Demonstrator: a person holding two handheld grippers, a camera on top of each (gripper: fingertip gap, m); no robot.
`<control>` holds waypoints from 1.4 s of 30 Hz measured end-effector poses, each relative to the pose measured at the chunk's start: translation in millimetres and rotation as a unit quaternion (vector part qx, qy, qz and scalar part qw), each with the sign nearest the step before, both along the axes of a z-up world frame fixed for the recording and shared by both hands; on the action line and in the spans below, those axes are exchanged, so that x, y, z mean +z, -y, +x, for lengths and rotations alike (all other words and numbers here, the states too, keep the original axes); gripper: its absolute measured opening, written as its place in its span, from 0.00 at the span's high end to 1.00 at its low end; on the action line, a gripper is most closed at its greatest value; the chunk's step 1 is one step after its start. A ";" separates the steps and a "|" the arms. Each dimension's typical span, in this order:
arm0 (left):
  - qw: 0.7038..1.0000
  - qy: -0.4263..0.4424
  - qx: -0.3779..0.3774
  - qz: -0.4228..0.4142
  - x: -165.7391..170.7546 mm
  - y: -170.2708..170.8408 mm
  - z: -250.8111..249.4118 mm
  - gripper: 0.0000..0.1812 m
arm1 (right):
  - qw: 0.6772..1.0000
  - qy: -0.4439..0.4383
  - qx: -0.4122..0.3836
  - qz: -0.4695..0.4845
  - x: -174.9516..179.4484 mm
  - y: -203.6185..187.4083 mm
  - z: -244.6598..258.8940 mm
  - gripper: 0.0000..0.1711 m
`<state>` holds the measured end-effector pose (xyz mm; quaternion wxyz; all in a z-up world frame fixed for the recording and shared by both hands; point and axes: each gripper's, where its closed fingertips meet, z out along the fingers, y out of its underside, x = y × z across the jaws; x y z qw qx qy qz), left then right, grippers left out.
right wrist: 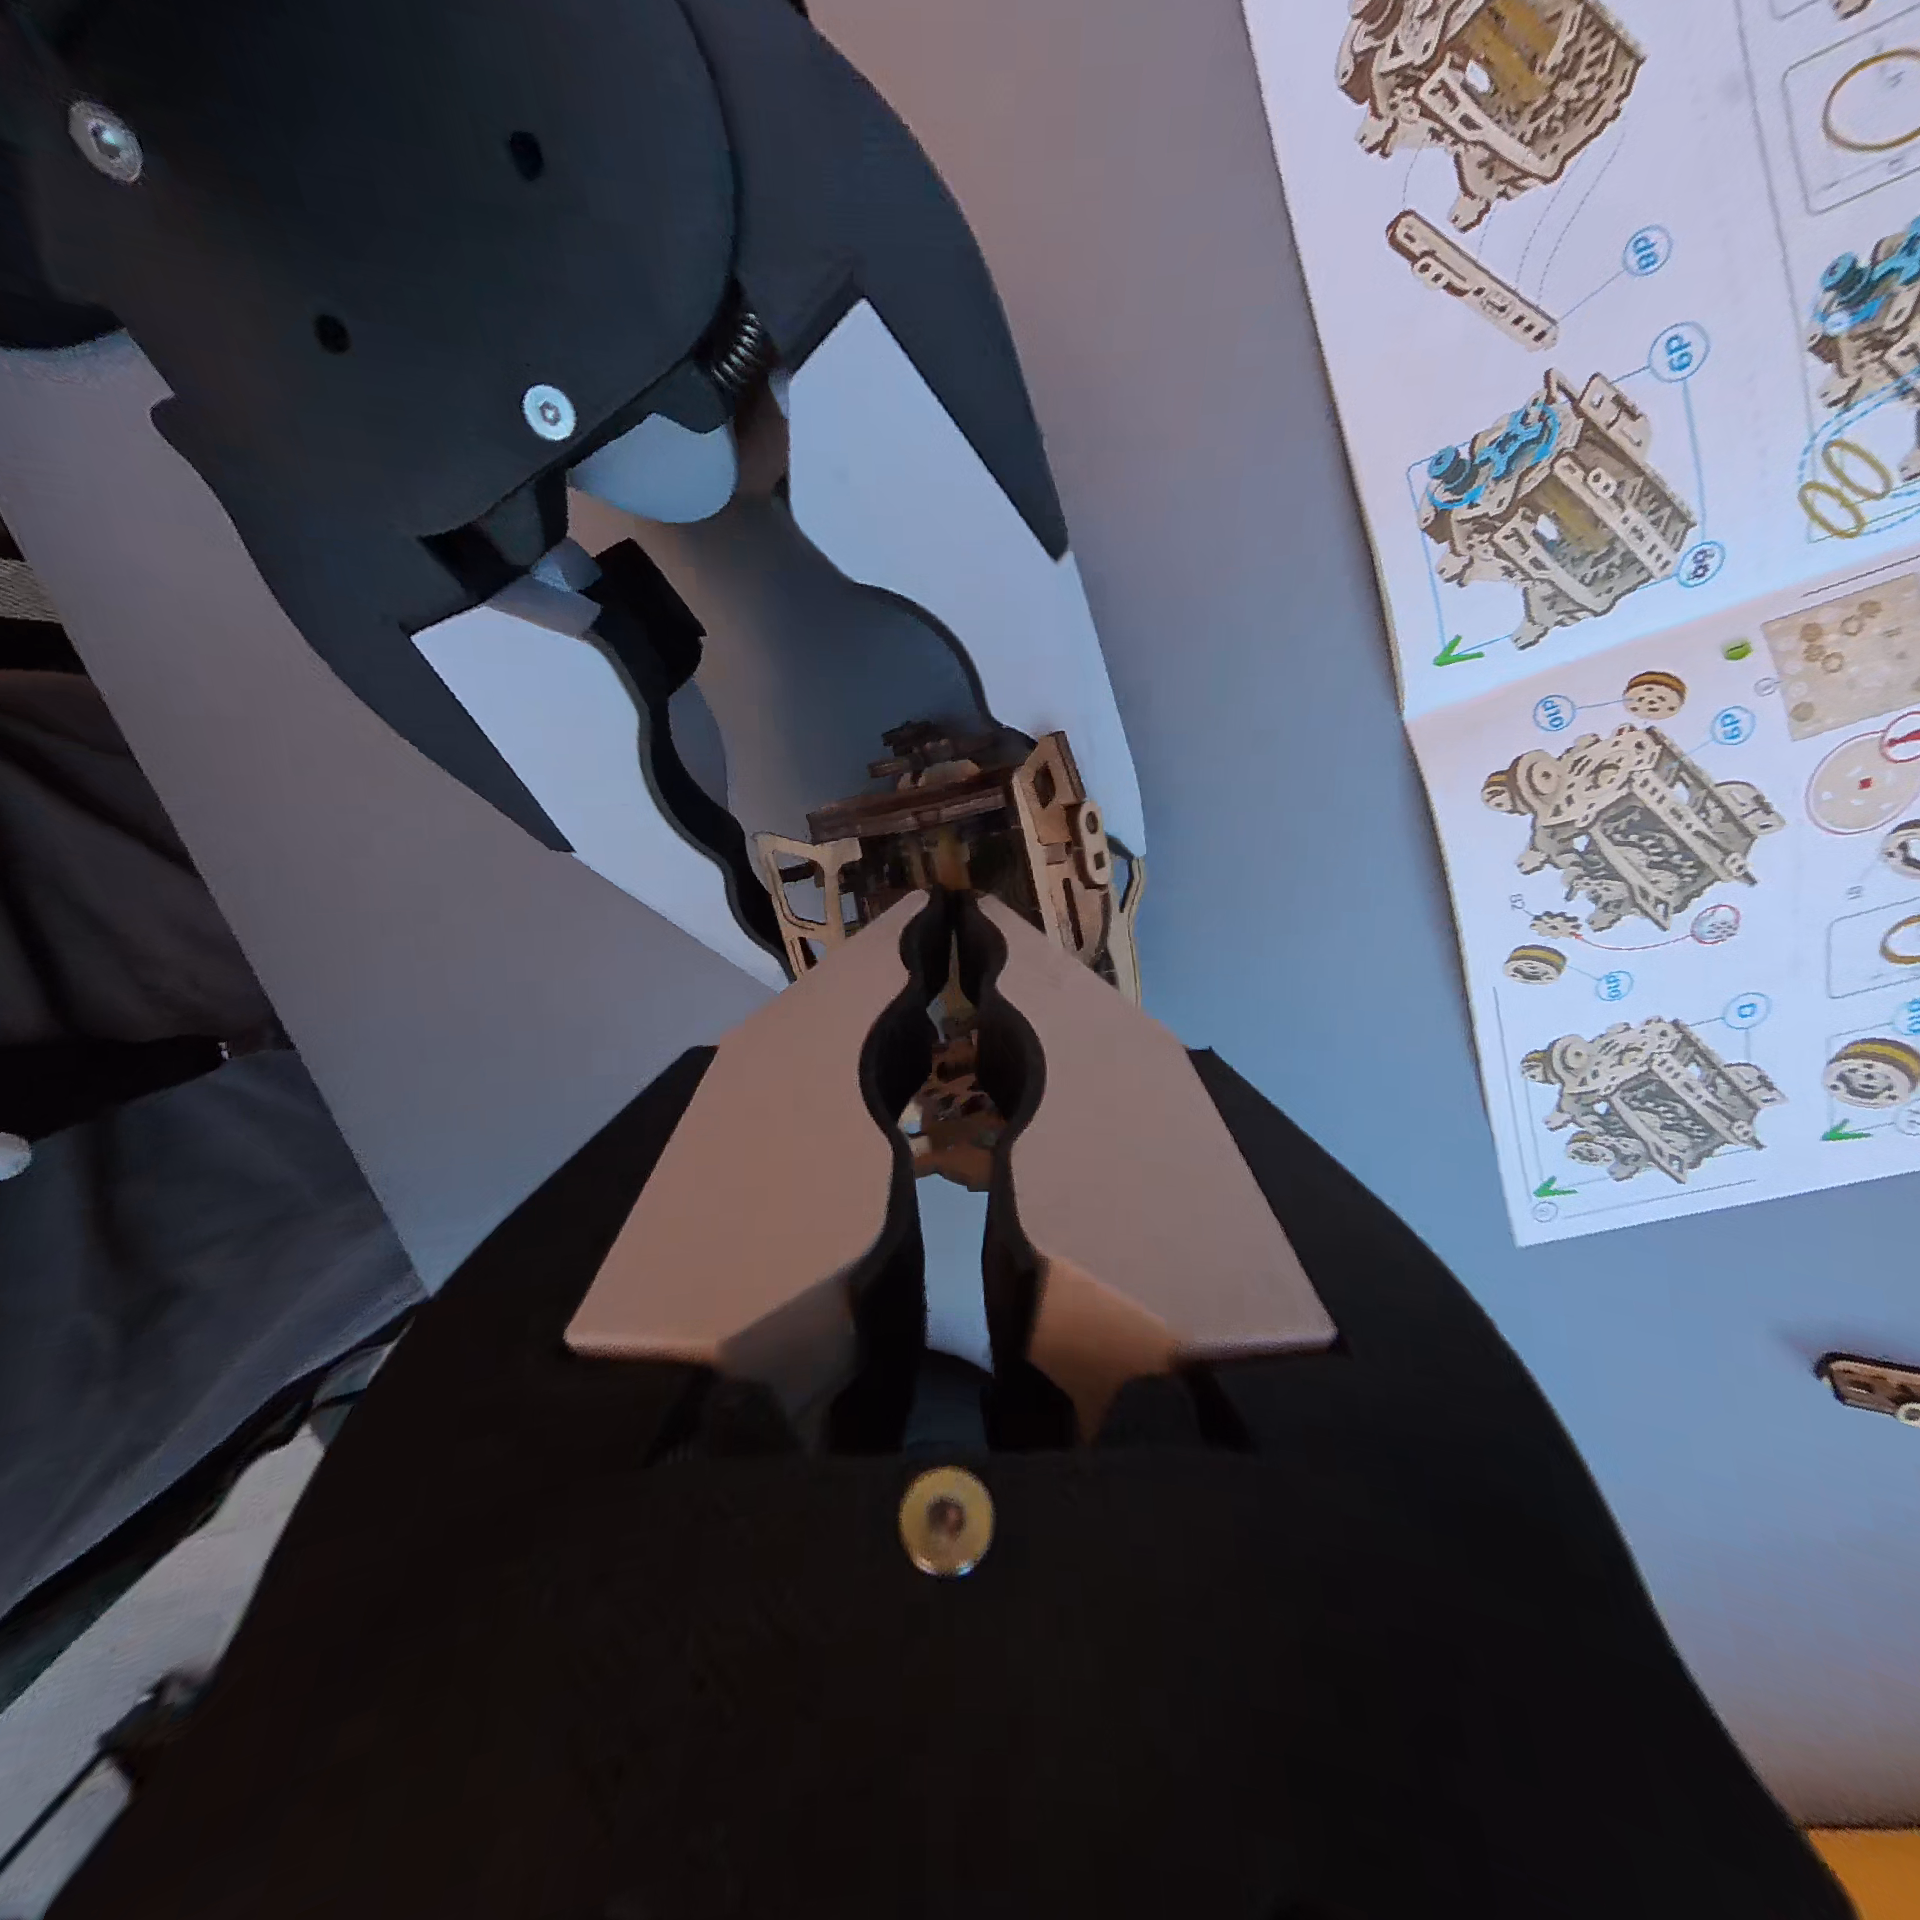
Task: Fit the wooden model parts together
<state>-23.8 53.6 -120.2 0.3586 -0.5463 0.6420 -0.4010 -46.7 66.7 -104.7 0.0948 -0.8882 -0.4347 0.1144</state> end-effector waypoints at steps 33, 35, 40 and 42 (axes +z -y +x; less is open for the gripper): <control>1.000 -0.001 0.009 -0.020 0.1 -3.2 -0.6 0.61 | 0.804 0.221 0.337 0.438 6.5 -12.3 -1.2 1.00; 1.000 -0.002 0.009 -0.023 0.1 -3.5 -0.7 0.61 | 0.785 0.239 0.352 0.450 5.6 -13.2 -1.6 1.00; 1.000 -0.001 0.008 -0.020 0.2 -3.4 -0.7 0.61 | 0.747 0.265 0.383 0.473 4.5 -14.8 -3.3 1.00; 1.000 -0.002 0.008 -0.021 0.1 -3.5 -0.7 0.61 | 0.734 0.277 0.391 0.480 5.5 -16.2 -1.8 1.00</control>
